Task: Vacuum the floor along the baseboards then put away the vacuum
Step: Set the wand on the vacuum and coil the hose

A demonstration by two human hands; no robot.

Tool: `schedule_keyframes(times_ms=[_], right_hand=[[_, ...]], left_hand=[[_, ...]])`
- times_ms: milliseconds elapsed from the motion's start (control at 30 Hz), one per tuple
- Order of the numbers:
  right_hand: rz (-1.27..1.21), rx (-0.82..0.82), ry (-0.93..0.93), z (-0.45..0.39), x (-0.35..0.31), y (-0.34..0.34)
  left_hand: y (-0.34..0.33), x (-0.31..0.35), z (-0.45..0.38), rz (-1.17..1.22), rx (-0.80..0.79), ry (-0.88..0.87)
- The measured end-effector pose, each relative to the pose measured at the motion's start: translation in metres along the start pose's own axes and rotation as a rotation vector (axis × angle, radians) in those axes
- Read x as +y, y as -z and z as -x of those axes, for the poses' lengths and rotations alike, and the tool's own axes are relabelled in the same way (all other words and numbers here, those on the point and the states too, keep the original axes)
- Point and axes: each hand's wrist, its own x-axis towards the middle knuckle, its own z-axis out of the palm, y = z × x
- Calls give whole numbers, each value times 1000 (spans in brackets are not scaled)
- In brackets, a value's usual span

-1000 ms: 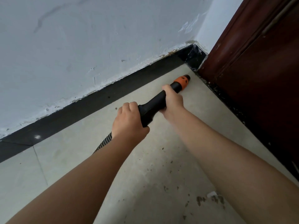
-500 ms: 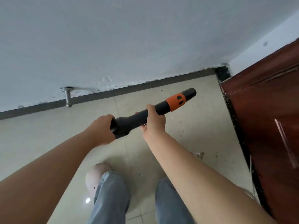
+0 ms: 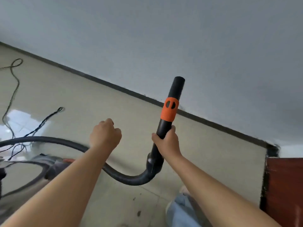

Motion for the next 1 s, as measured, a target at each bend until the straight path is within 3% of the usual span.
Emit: schedule_keyframes(times_ms=[200, 433, 700, 1000], right_hand=[[606, -262, 373, 67, -82, -117], [1096, -544, 700, 178, -123, -268], [1216, -762, 922, 256, -128, -402], [1251, -864, 1007, 225, -137, -502]], left_hand=[[51, -170, 67, 224, 168, 305], [83, -350, 158, 352, 371, 529], [66, -479, 206, 447, 429, 793], [61, -540, 136, 480, 474, 866]])
